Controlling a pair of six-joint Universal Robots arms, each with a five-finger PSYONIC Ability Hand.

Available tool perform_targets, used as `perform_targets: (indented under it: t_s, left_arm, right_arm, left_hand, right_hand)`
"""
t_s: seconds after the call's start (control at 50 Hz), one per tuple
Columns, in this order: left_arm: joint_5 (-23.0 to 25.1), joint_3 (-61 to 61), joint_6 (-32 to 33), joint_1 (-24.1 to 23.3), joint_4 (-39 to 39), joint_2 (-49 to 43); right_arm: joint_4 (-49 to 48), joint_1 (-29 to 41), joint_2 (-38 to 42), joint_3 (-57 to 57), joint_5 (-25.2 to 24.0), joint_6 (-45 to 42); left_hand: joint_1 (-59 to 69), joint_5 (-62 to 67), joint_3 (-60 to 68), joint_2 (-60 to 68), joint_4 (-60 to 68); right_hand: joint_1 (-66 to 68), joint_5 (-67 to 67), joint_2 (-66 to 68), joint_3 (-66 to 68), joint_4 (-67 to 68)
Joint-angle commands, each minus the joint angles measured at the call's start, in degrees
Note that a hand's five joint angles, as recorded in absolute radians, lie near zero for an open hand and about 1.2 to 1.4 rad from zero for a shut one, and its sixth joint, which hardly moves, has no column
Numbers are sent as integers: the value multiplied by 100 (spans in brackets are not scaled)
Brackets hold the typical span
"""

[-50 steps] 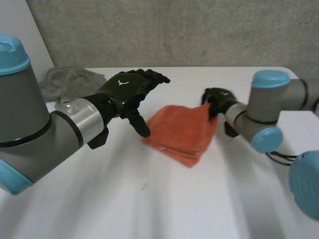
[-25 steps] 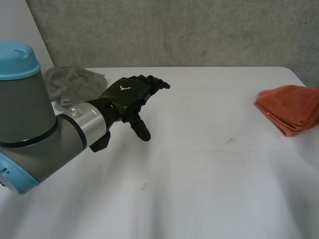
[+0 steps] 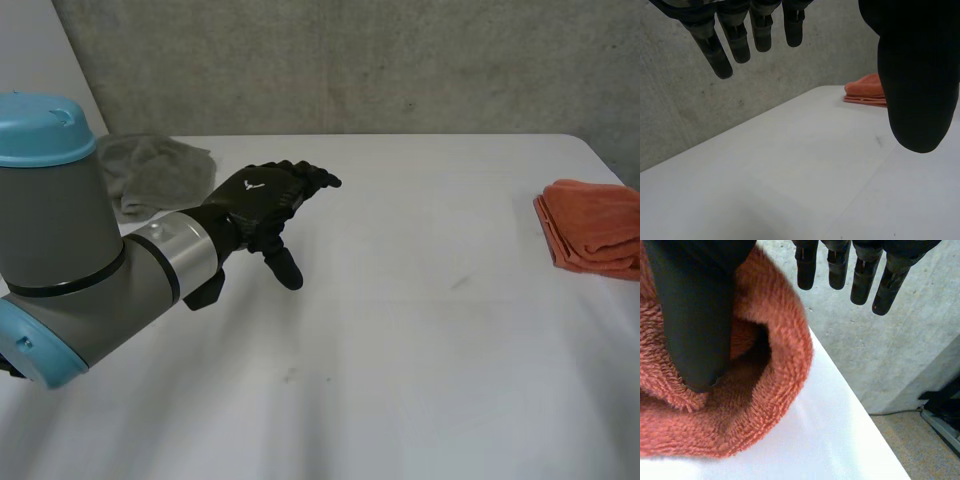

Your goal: Fold the laundry.

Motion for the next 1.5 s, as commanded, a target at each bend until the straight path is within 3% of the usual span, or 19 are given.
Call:
perform_targets:
  t_s: [0.02,0.16,0.3,0.36,0.42,0.54,0.64,0.8,1.02,1.16,1.28,1.44,1.5]
  left_arm:
    - [-3,-9,5,-19,-9,60]
    - [-3,9,23,-19,0,130]
    - [-46,35,49,122,140,393]
    - [-231,44,67,324,518,525]
    - [-406,61,128,578,1115,578]
    - [-407,316,550,1685,1846,403]
    - [-223,859,980,2546,1820,-491]
    - [173,2019,1717,3101,1758,-2266]
    - [305,4005,2782,3304,1732,-4332]
    - [349,5017,2835,3409,1600,-5177]
    - [656,5361,2844,3418,1600,-5538]
    - [981,5423,2844,3409,1600,-5741]
    - [1017,5370,2844,3392,1591,-5706]
  right_arm:
    - [71,-247,-642,204,62,-606]
    - [62,-775,-1309,151,150,-2197]
    - [-666,-688,-2189,256,203,-2410]
    - [-1027,-162,-2654,581,159,-2357]
    - [-1422,813,-3112,1143,-34,-2340]
    - [-2169,2413,-3885,3145,-1114,-2375]
    - [-2766,3616,-4439,4875,-1756,-2436]
    - [-3058,4444,-4510,6301,-1810,-2629]
    - [-3031,4393,-4773,7357,-1792,-3113]
    - [-3075,4384,-5125,7893,-1819,-3157]
    - [-3093,4138,-5309,8131,-1827,-3157]
    - [-3154,3733,-5600,8430,-1889,-3157]
    - [-3181,3654,-5670,8483,-1889,-3157]
  left_hand:
    - [51,-168,-10,19,-86]
    - [51,-168,-10,19,-86]
    - [34,-185,-27,3,-103]
    - [34,-185,-27,3,-103]
    - [34,-185,-27,3,-103]
    - [68,-152,7,36,-69]
    - [85,-135,24,53,-53]
    - [152,-68,91,120,15]
    - [554,334,493,522,417]
    - [1243,1024,1182,1212,1106]
    - [1783,1563,1722,1751,1645]
    - [3799,3579,3738,3767,3662]
    - [5613,5394,5552,5582,5476]
  right_hand:
    - [-132,-437,-256,-186,-322]
    - [-132,-437,-256,-186,-322]
    - [-132,-437,-256,-186,-322]
    - [-132,-437,-256,-186,-322]
    - [-132,-437,-256,-186,-322]
    - [-132,-437,-256,-186,-322]
    - [-132,-437,-256,-186,-322]
    - [-132,-437,-256,-186,-322]
    - [-132,-437,-256,-186,-322]
    - [-132,-437,-256,-186,-322]
    - [-132,-437,-256,-186,-322]
    - [-132,-437,-256,-186,-322]
    - [-132,-437,-256,-186,-322]
